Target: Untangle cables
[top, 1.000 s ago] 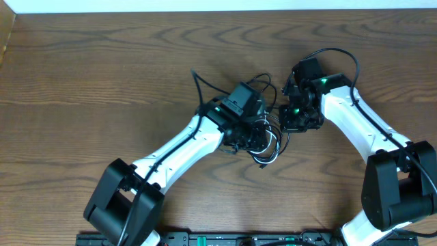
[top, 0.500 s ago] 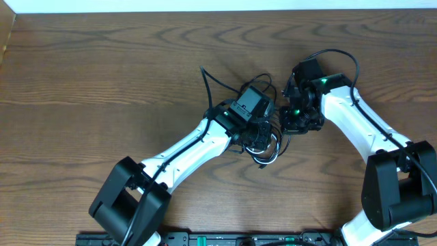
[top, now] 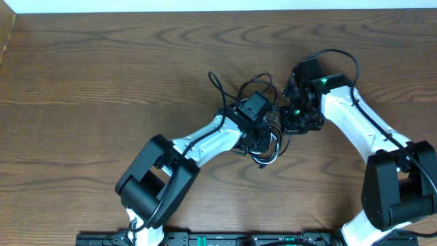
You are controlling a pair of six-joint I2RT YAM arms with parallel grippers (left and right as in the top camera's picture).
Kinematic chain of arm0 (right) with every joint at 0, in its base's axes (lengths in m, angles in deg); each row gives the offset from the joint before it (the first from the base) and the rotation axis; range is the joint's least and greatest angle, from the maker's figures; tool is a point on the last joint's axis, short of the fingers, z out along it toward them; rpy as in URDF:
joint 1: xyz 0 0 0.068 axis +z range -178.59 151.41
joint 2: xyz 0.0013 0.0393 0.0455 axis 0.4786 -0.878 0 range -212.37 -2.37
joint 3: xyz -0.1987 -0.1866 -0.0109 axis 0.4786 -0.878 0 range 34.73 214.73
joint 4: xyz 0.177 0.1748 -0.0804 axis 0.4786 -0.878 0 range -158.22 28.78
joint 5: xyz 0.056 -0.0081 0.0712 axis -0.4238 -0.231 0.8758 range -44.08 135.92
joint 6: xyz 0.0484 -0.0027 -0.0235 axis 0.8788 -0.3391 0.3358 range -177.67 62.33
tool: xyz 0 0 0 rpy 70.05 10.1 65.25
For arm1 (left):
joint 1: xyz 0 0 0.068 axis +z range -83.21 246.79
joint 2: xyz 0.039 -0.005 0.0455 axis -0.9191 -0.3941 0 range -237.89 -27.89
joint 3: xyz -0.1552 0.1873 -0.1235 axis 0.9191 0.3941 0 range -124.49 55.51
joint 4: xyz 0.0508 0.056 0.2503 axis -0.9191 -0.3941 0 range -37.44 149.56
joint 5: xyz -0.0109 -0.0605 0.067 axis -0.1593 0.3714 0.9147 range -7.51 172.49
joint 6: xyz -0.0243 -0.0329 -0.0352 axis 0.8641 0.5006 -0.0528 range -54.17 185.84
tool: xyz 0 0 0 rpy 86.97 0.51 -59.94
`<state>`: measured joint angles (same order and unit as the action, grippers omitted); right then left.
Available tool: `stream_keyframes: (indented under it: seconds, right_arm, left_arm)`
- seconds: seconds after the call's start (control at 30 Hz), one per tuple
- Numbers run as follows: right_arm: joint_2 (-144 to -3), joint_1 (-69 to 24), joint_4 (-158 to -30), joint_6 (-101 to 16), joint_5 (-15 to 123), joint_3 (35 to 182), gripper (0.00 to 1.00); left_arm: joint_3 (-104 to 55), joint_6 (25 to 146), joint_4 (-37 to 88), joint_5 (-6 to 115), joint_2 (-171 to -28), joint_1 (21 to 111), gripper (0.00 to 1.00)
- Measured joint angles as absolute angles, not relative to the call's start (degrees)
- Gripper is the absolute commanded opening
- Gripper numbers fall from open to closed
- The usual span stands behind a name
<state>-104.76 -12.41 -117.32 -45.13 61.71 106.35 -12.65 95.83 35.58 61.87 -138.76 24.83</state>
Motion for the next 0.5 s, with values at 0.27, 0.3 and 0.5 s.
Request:
stream_keyframes:
  seconds: [0.27,0.3,0.5]
  right_arm:
    - [-104.8,-13.5,-121.2,-44.0,55.6,106.3,0.01]
    - [-104.8,-14.3,-121.9,-43.5,53.6,106.3,0.01]
    - [-104.8,-20.5,-123.6,-42.3,47.3,106.3,0.01]
  left_arm:
    - [-13.2,96.0,29.9,62.0,-139.9,25.0,0.23]
    - [-13.5,95.9,27.7,62.5,-139.8,25.1,0.23]
    - [-14.0,94.0,21.8,65.5,-139.5,26.0,0.24]
